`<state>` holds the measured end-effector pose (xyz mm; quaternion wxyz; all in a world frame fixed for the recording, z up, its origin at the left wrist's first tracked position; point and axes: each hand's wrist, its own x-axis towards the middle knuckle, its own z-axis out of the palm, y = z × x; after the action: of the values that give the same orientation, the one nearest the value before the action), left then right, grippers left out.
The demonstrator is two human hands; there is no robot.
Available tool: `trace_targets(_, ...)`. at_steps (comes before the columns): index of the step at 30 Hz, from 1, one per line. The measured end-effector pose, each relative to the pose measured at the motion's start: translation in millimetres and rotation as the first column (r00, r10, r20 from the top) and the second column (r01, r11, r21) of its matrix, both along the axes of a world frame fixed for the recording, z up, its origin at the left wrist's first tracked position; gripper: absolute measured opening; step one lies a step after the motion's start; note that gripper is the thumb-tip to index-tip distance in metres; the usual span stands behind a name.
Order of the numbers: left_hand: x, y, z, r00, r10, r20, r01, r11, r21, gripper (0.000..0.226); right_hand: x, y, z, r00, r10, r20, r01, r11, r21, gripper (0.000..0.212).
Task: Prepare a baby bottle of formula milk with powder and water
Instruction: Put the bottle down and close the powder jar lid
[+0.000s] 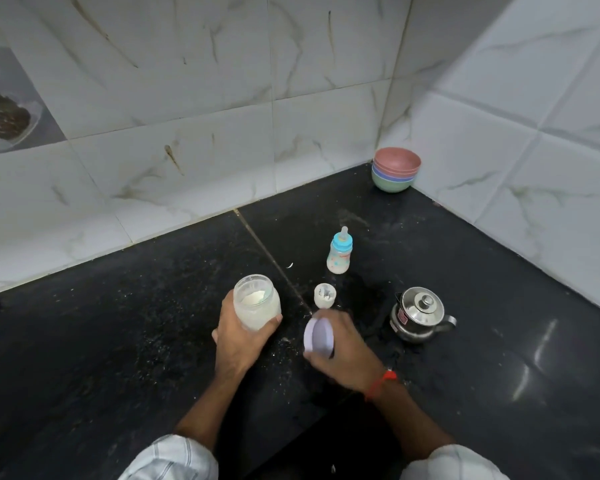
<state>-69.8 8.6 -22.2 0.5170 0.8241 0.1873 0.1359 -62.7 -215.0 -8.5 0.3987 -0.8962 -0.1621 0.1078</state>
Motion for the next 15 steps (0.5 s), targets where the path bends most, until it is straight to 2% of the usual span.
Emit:
trace_targets(1, -4, -7, 2, 0.999, -0.019, 0.032, 0.02, 1.0, -0.011, 0.091, -2, -3, 11, 0.991, -0.123, -0.044, 0.129, 0.965, 0.229, 0.061)
trace_targets(3, -11, -20, 4, 0.994, -0.082, 0.079, 0.082, 0.997, -0.001, 0.093, -3, -8, 37, 0.946, -0.263, -0.188, 0.323, 0.745, 0.583, 0.053)
trace_targets(4, -14, -27, 5, 0.988, -0.129, 0.088, 0.128, 0.992, 0.015, 0.094, -3, -10, 50, 0.937, -0.278, -0.213, 0.348, 0.656, 0.67, 0.052)
trace_targets(5, -16, -33, 7, 0.979, -0.178, 0.096, 0.176, 0.984, 0.033, 0.094, -3, -11, 60, 0.941, -0.274, -0.199, 0.331, 0.612, 0.719, 0.055)
trace_targets(7, -19, -45, 12, 0.951, -0.292, 0.105, 0.286, 0.956, 0.07, 0.093, -4, -12, 74, 0.966, -0.229, -0.119, 0.238, 0.613, 0.753, 0.062)
trace_targets(9, -20, -55, 14, 0.92, -0.373, 0.117, 0.364, 0.927, 0.094, 0.095, -4, -11, 74, 0.974, -0.218, -0.062, 0.193, 0.656, 0.73, 0.06)
trace_targets(12, -24, -67, 24, 0.908, -0.401, 0.12, 0.391, 0.915, 0.099, 0.097, -5, -11, 63, 0.955, -0.294, -0.026, 0.23, 0.686, 0.691, 0.046)
trace_targets(15, -27, -74, 35, 0.899, -0.424, 0.114, 0.415, 0.905, 0.093, 0.099, -10, -12, 54, 0.943, -0.332, -0.029, 0.261, 0.68, 0.685, 0.045)
